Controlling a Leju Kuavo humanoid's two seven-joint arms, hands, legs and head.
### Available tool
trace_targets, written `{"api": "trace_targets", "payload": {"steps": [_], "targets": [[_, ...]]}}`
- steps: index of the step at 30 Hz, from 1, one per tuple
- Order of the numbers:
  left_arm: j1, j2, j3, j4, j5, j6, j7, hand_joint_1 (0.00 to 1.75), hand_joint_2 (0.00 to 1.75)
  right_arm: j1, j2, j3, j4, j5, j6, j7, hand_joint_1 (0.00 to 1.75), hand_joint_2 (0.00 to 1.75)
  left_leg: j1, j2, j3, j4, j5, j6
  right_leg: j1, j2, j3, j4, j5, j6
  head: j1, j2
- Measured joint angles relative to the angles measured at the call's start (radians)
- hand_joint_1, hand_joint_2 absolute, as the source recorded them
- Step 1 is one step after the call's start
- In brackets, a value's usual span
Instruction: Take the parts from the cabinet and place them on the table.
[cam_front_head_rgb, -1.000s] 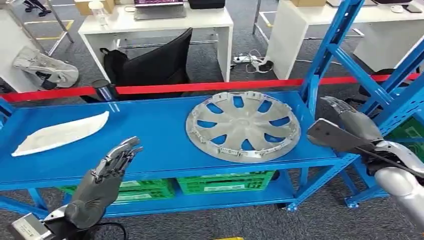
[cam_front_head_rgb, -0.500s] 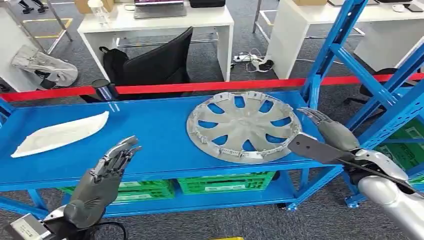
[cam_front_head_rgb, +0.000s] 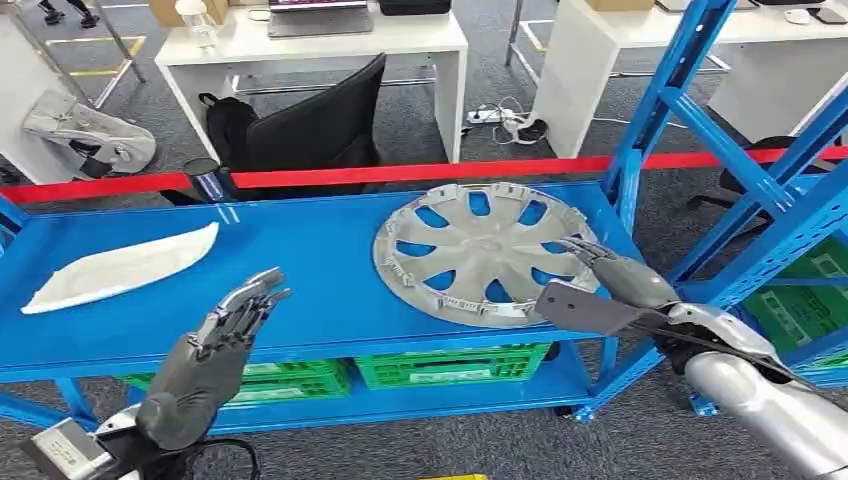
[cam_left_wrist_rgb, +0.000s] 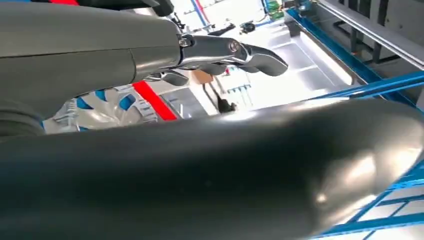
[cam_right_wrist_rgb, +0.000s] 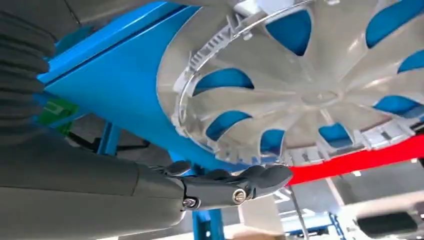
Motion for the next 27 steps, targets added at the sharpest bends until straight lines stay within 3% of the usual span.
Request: {"api": "trace_targets", "payload": {"steps": [14, 15, 27], "targets": [[-0.011, -0.004, 0.000, 0.007, 0.003, -0.007, 0.012, 0.00, 0.00, -0.059, 0.019, 0.070, 0.101, 0.002, 0.024, 0.050, 0.00, 0.00, 0.000, 0.000, 0.000, 0.000, 0.000, 0.000, 0.000, 0.000, 0.000, 0.000, 0.000, 0.000, 0.000, 0.000], [-0.011, -0.005, 0.000, 0.007, 0.004, -0.009, 0.012, 0.00, 0.00, -0.063, 0.019, 0.077, 0.106, 0.003, 0.024, 0.050, 0.00, 1.75, 0.000, 0.000, 0.000, 0.000, 0.000, 0.000, 0.000, 0.000, 0.000, 0.000, 0.000, 0.000, 0.000, 0.000], [-0.015, -0.005, -0.009, 0.022, 0.011, -0.014, 0.012, 0.00, 0.00, -0.112, 0.048, 0.161, 0.175, 0.039, 0.037, 0.064, 0.00, 1.75, 0.000, -0.001, 0.000, 0.000, 0.000, 0.000, 0.000, 0.000, 0.000, 0.000, 0.000, 0.000, 0.000, 0.000]]}}
